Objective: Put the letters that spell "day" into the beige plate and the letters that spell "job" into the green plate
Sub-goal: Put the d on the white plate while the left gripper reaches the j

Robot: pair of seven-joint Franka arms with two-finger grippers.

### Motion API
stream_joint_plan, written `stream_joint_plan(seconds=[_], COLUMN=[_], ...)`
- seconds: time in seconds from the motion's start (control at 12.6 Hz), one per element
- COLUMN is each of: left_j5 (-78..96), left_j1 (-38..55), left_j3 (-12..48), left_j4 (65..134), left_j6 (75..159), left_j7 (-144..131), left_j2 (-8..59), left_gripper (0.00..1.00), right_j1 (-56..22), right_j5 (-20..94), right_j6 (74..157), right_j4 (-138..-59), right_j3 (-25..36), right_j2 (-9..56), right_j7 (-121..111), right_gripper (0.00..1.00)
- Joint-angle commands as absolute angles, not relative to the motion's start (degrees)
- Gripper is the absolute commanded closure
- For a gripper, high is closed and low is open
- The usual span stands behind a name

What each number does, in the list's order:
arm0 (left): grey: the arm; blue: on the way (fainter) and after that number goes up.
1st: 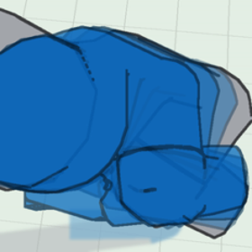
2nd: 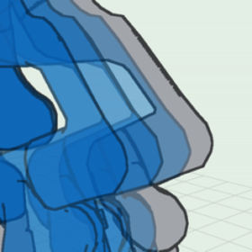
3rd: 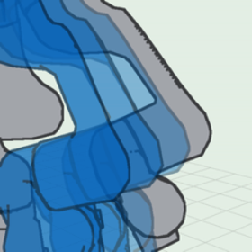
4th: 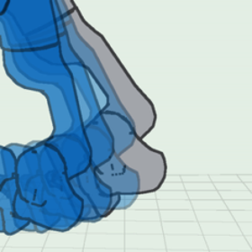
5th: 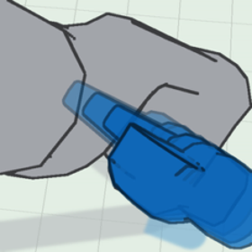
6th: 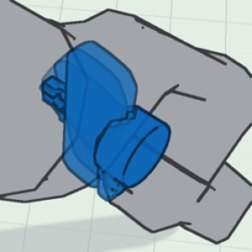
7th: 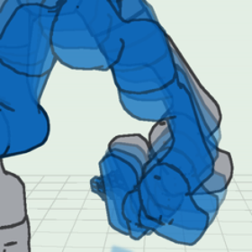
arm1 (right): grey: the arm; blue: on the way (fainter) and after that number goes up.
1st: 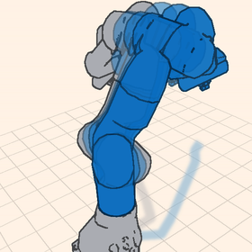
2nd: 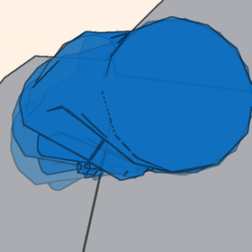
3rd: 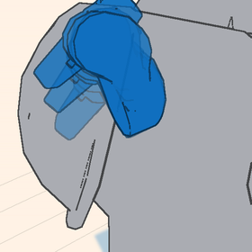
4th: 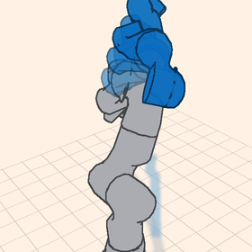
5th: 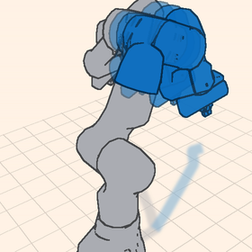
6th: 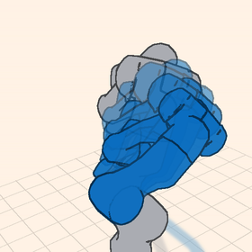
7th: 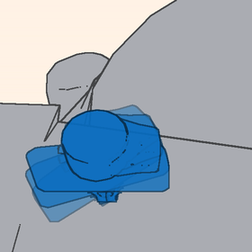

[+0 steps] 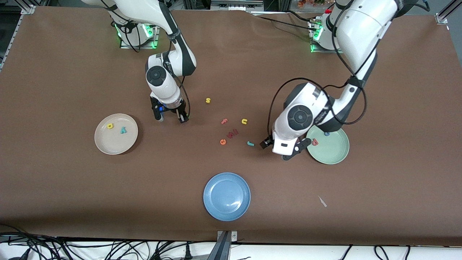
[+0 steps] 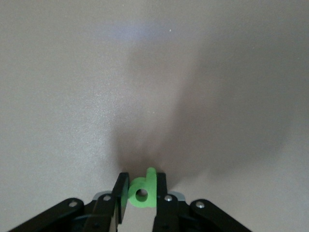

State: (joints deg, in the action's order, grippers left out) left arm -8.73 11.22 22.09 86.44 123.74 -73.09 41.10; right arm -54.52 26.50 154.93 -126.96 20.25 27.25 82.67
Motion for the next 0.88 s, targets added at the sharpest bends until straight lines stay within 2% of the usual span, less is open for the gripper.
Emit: stream_joint_plan(seconds=[0.0,0.24,0.48,0.56,0.64,0.72,0.8], left_j5=[-8.0,-8.1,-7.8,-7.7,-7.6,-7.6,-7.4], left_j1=[12.8,16.2,17.1,17.1,17.0,17.2,17.2], left_j3=[21.4,18.9,18.9,18.9,18.9,18.9,19.0], left_j4=[84.3,84.3,84.3,84.3,84.1,83.7,83.5], left_j6=[129.7,132.3,132.3,132.3,132.3,132.3,132.3], left_j7=[-80.2,-87.0,-87.9,-88.2,-88.2,-88.5,-89.5], left_j2=[43.7,45.3,46.8,47.1,47.3,47.6,48.1], left_gripper=[0.00,0.00,0.00,0.07,0.26,0.42,0.48], right_j1=[-54.9,-54.8,-54.8,-54.8,-55.1,-55.1,-55.1], right_j5=[27.4,27.4,27.0,26.9,25.4,22.5,21.5], right_j6=[155.7,146.5,137.4,135.1,134.7,134.5,134.1], right_j4=[-126.8,-123.3,-123.3,-123.3,-123.8,-124.0,-124.3], right_j3=[20.5,24.8,31.8,33.4,34.7,36.5,38.0], right_j2=[27.5,26.8,25.8,25.8,25.8,25.8,25.7], right_j7=[81.4,71.9,49.8,44.4,40.9,38.4,35.2], right_gripper=[1.00,1.00,1.00,1.00,1.00,1.00,1.00])
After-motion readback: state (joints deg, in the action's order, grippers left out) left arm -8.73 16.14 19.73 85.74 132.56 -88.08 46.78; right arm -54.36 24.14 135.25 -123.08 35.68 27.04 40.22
